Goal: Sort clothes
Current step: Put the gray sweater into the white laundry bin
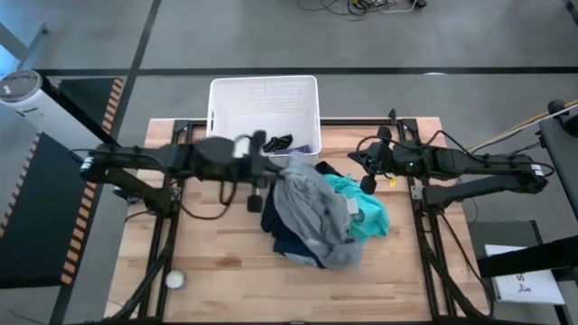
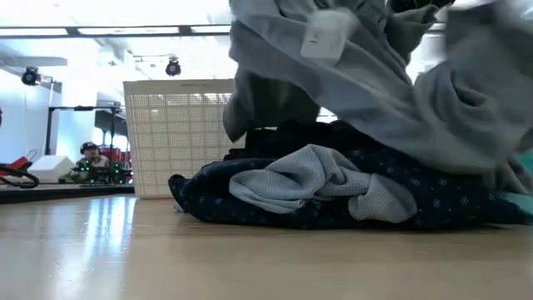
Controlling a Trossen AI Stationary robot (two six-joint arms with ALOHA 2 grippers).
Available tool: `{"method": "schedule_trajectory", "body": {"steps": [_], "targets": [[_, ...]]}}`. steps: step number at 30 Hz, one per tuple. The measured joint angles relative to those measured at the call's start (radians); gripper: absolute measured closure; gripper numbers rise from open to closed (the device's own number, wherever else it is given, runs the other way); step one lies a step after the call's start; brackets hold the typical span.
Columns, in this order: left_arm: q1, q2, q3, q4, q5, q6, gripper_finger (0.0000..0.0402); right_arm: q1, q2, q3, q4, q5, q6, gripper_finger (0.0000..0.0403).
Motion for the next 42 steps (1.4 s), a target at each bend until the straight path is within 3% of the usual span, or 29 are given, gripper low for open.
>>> {"method": "schedule_trajectory", "body": {"steps": [8,19,23,33,37,42], "targets": [[0.020,0.002,0.187,-0.043,0.000,0.071,0.0399,0.000,0.001,0.000,0.002,-0.014,0.026,0.0403],[0.039,0.097,0.518,-0.153,-0.001,0.173,0.0400,0.000,0.000,0.000,0.100,-0.228,0.081,0.0395],[0.039,0.147,0.613,-0.209,0.000,0.186,0.0400,0.004,0.008,0.000,0.125,-0.325,0.138,0.0351],[0.045,0.218,0.711,-0.260,-0.018,0.224,0.0400,0.100,0.145,-0.010,0.145,-0.349,0.217,0.0195],[0.045,0.223,0.731,-0.268,-0.023,0.229,0.0400,0.164,0.200,-0.081,0.307,-0.348,0.217,0.0166],[0.045,0.222,0.737,-0.280,-0.024,0.229,0.0400,0.211,0.252,-0.220,0.637,-0.319,0.237,0.0158]]}}
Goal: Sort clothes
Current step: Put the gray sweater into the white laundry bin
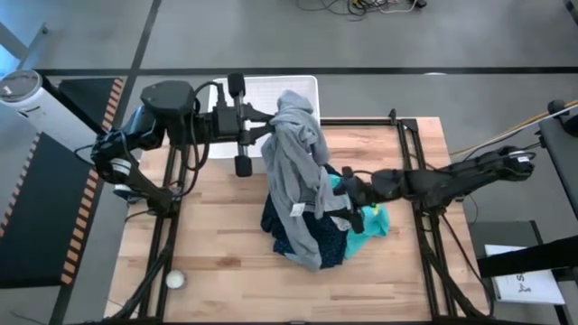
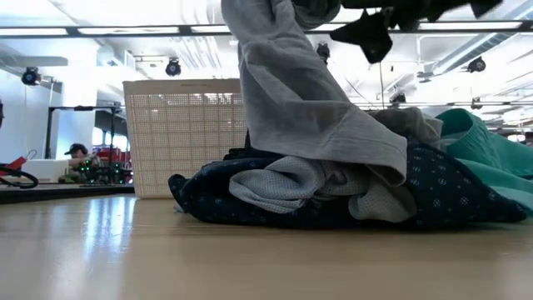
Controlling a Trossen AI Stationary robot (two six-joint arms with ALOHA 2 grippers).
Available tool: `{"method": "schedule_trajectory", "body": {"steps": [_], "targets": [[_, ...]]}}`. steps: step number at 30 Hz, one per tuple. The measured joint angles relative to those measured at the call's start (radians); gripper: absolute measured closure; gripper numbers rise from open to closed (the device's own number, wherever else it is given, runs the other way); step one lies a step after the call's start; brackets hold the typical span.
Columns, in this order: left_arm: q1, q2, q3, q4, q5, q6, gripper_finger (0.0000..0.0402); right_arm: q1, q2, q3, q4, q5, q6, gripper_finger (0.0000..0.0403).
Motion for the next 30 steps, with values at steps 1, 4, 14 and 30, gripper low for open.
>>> {"method": "schedule_trajectory", "body": {"steps": [1,4,14,30], "targets": [[0.000,0.000,0.000,0.000,0.000,0.000,0.0400,0.006,0.012,-0.030,0.070,0.009,0.003,0.0158],[0.000,0.000,0.000,-0.002,0.000,-0.001,0.0400,0.022,0.064,-0.110,0.268,0.030,0.022,0.0158],[0.000,0.002,-0.002,-0.023,-0.001,-0.004,0.0400,0.040,0.353,-0.134,0.720,0.112,0.035,0.0130],[-0.001,0.002,-0.002,-0.041,-0.002,-0.005,0.0400,0.051,0.697,0.241,0.726,-0.048,0.014,0.0089]]}}
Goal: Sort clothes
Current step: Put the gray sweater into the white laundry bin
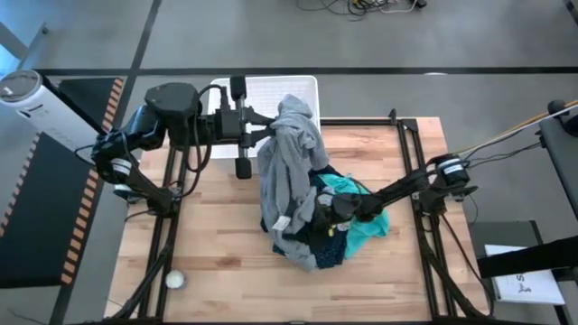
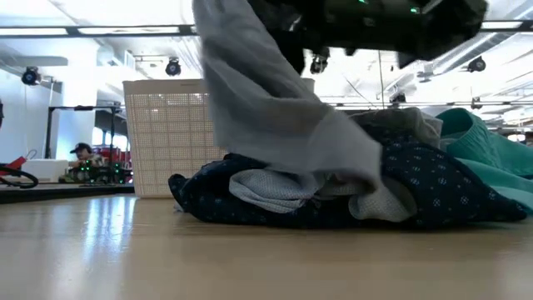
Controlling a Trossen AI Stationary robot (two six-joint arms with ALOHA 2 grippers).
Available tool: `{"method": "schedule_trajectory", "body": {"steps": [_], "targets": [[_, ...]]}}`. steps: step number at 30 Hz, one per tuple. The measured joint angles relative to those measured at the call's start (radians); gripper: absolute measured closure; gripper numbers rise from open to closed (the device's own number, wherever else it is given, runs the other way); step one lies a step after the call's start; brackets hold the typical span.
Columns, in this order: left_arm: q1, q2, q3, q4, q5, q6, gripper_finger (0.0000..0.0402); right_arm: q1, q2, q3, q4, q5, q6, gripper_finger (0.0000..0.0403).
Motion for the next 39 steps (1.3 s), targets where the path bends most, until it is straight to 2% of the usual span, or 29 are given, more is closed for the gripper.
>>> {"method": "schedule_trajectory", "body": {"steps": [4,7,10,15,16,19,30,34,39], "targets": [[0.000,0.000,0.000,0.000,0.000,0.000,0.0400,0.000,0.051,0.085,-0.060,-0.002,-0.001,0.0101],[0.000,0.000,0.000,-0.001,0.000,0.000,0.0400,0.000,0.076,0.139,-0.132,0.013,-0.020,0.0140],[0.000,0.000,0.000,-0.001,-0.001,-0.003,0.0400,0.001,0.080,0.183,-0.213,0.062,-0.065,0.0209],[0.000,-0.001,0.004,-0.013,-0.026,-0.003,0.0400,0.006,0.045,0.223,-0.334,0.099,-0.154,0.0366],[0.000,-0.004,0.006,-0.013,-0.026,-0.003,0.0400,0.006,0.035,0.224,-0.350,0.106,-0.173,0.0383],[0.003,-0.021,0.006,-0.018,-0.034,-0.003,0.0400,0.007,-0.013,0.223,-0.403,0.123,-0.202,0.0389],[0.008,-0.091,-0.027,-0.046,-0.182,-0.004,0.0400,0.006,-0.267,0.201,-0.622,0.238,-0.331,0.0401],[0.026,-0.123,-0.080,-0.049,-0.207,-0.019,0.0400,0.006,-0.362,0.200,-0.680,0.246,-0.372,0.0402],[0.083,-0.164,-0.183,-0.033,-0.207,-0.053,0.0400,0.001,-0.455,0.211,-0.717,0.335,-0.465,0.0402]]}}
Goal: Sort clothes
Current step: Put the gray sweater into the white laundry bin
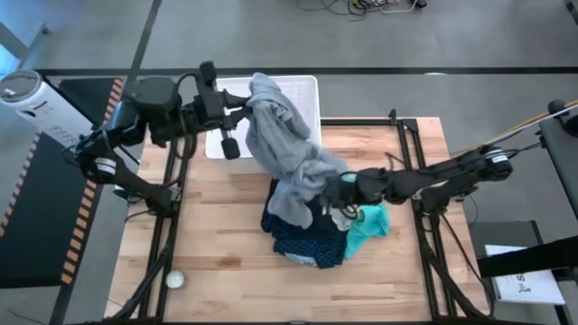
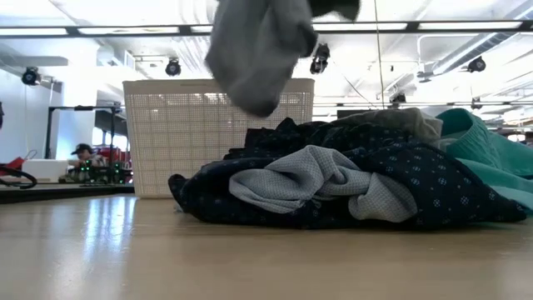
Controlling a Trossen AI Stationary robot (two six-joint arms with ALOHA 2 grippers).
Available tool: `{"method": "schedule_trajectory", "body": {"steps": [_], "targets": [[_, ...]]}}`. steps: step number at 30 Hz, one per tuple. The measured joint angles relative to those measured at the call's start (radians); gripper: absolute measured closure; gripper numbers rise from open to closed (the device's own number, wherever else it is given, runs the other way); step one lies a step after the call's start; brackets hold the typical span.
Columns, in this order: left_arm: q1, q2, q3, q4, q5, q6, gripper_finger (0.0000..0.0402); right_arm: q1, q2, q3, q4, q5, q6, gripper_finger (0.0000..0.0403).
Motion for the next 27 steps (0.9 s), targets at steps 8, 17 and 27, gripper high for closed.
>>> {"method": "schedule_trajectory", "body": {"steps": [8,17,27], "targets": [[0.125,-0.046,-0.177,0.042,0.022,-0.043,0.0400,-0.092,-0.061,0.102,-0.033,0.035,-0.132,0.0403],[0.249,-0.059,-0.295,0.050,0.056,-0.061,0.0400,-0.279,0.026,0.345,-0.154,-0.028,-0.218,0.0403],[0.403,-0.064,-0.411,0.053,0.097,-0.078,0.0400,-0.525,0.258,0.629,-0.331,-0.247,-0.159,0.0403]]}}
